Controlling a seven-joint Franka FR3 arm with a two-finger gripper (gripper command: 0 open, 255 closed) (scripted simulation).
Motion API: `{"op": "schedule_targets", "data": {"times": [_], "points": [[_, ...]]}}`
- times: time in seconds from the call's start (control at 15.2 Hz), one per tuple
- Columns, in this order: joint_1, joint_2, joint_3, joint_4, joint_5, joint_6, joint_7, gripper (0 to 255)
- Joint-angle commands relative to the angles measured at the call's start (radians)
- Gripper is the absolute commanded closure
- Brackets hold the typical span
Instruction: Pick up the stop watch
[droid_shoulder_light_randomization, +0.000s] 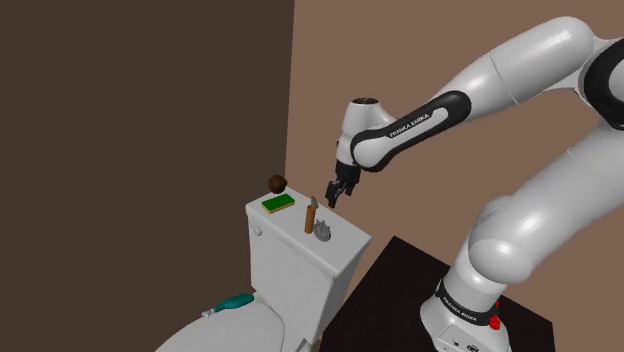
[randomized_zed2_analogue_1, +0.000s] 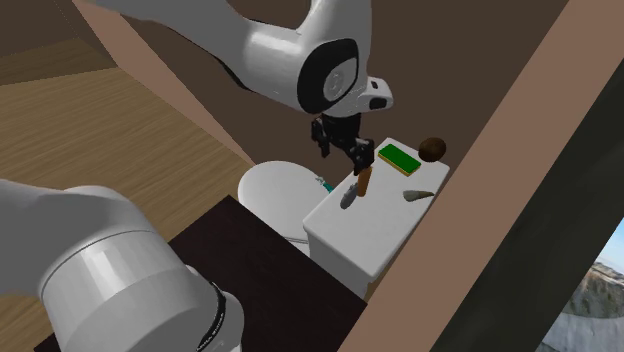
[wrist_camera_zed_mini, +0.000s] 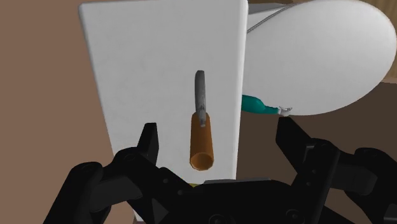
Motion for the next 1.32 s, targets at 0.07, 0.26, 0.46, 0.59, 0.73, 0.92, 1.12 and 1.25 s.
{"op": "schedule_targets", "data": {"times": [0.07, 0.26, 0.46, 0.59, 0.73, 0.92, 1.12, 1.25], "points": [[-0.006, 0.135, -0.010, 0.020, -0.004, 0.123, -0.008, 0], [-0.011, 0.266, -0.017, 0.042, -0.004, 0.237, -0.015, 0], [-0.015, 0.401, -0.022, 0.080, 0.002, 0.340, -0.025, 0], [-0.018, 0.451, -0.022, 0.097, 0.005, 0.373, -0.030, 0], [-0.017, 0.481, -0.023, 0.098, 0.002, 0.402, -0.027, 0], [-0.016, 0.528, -0.026, 0.103, -0.003, 0.445, -0.021, 0], [-0.014, 0.569, -0.028, 0.108, -0.008, 0.481, -0.017, 0], [-0.013, 0.570, -0.028, 0.108, -0.008, 0.481, -0.016, 255]]}}
